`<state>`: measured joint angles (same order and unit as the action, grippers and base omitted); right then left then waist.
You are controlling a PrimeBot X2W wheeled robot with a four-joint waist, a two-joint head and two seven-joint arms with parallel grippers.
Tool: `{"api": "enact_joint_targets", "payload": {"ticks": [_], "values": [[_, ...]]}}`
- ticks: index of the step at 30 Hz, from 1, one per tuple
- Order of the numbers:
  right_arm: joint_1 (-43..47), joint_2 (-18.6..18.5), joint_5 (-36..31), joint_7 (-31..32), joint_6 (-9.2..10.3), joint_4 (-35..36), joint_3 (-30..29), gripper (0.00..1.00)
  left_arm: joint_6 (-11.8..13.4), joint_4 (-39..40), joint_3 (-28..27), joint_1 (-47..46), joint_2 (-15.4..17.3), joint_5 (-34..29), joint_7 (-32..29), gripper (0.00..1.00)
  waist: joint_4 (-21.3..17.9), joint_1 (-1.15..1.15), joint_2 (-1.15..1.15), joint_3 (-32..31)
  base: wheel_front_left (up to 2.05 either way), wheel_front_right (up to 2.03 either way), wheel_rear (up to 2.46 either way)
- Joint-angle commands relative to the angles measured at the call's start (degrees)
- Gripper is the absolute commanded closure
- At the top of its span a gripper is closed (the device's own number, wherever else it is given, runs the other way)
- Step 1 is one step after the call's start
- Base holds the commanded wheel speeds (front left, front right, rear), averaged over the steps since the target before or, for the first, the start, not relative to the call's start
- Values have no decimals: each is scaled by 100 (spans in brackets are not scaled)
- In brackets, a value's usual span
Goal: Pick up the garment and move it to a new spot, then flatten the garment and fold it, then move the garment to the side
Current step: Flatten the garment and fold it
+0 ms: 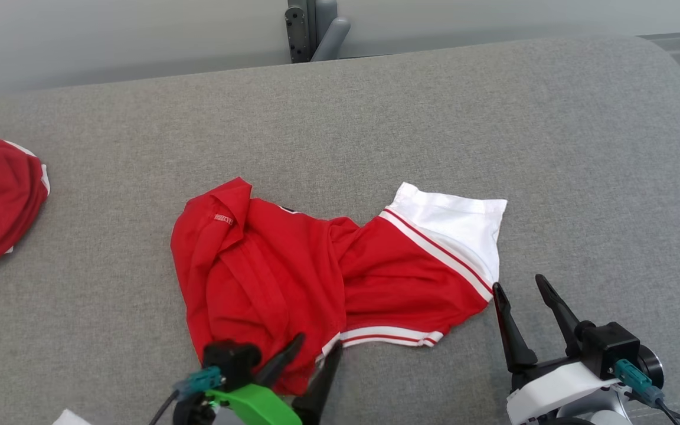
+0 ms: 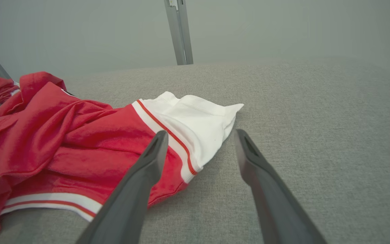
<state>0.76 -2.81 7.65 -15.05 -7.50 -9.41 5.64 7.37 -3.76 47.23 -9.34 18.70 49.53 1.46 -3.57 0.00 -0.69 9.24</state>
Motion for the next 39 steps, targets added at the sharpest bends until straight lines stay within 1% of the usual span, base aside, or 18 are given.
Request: {"api": "enact_joint_targets", "payload": {"ticks": [1,3,6,7,10,13,17,19,22,25,26,27,28,29,32,36,38,39], "values": [[11,-16,0,-19,2,-2,-24,0,94,74,-122,158,174,-5,111,0,-4,0,69,-8,0,0,0],[30,-17,2,-19,1,6,-45,0,213,273,-258,355,296,62,223,0,0,0,69,-5,0,0,0],[73,-15,13,-19,1,27,-72,0,488,597,-388,684,654,-30,271,0,35,0,69,8,0,0,0],[72,-15,21,-19,1,31,-77,0,563,718,-398,788,720,-28,257,0,51,0,69,24,0,0,0],[55,-16,39,-19,2,40,-81,0,621,929,-394,947,835,27,206,0,90,0,69,54,0,0,0],[-7,-15,33,-19,1,31,-58,0,553,939,-366,916,969,-5,128,0,167,0,69,93,0,0,0],[-98,-18,9,-19,1,-9,-2,0,460,594,-383,676,777,61,155,0,196,0,69,107,0,0,0],[-127,-16,2,-19,2,-19,17,0,335,428,-357,599,671,135,157,0,176,0,69,108,0,0,0],[-144,-17,-10,-19,1,-23,8,0,51,246,-280,462,554,231,147,0,138,0,69,109,0,0,0],[-93,-15,-5,-19,1,-20,5,0,-121,58,-208,366,482,240,135,0,103,0,69,101,0,0,0],[-70,-16,2,-19,1,-22,3,0,-153,23,-204,359,450,280,136,31,92,0,69,100,0,0,0],[-50,-16,17,-19,1,-27,-3,0,-181,-6,-219,343,433,310,156,79,81,0,69,98,0,0,0],[-35,-16,28,-19,1,-27,3,0,-191,-40,-271,351,424,353,175,100,69,0,69,101,0,0,0],[-27,-16,45,-19,1,-34,-1,0,-203,-68,-314,374,445,400,167,100,59,0,69,103,0,0,0],[-48,-16,90,-19,1,-31,-6,0,-302,97,-616,388,708,656,222,100,30,0,69,109,0,0,0],[-107,-15,88,-19,1,-22,0,0,-458,429,-982,28,1237,717,81,100,41,0,69,149,0,0,0],[-171,-16,89,-19,1,-34,26,0,-490,560,-1187,-294,1529,714,-93,100,30,0,69,183,0,0,0],[-218,-16,89,-19,2,-35,35,0,-515,619,-1276,-503,1621,753,-213,100,23,0,69,206,0,0,0]]}}
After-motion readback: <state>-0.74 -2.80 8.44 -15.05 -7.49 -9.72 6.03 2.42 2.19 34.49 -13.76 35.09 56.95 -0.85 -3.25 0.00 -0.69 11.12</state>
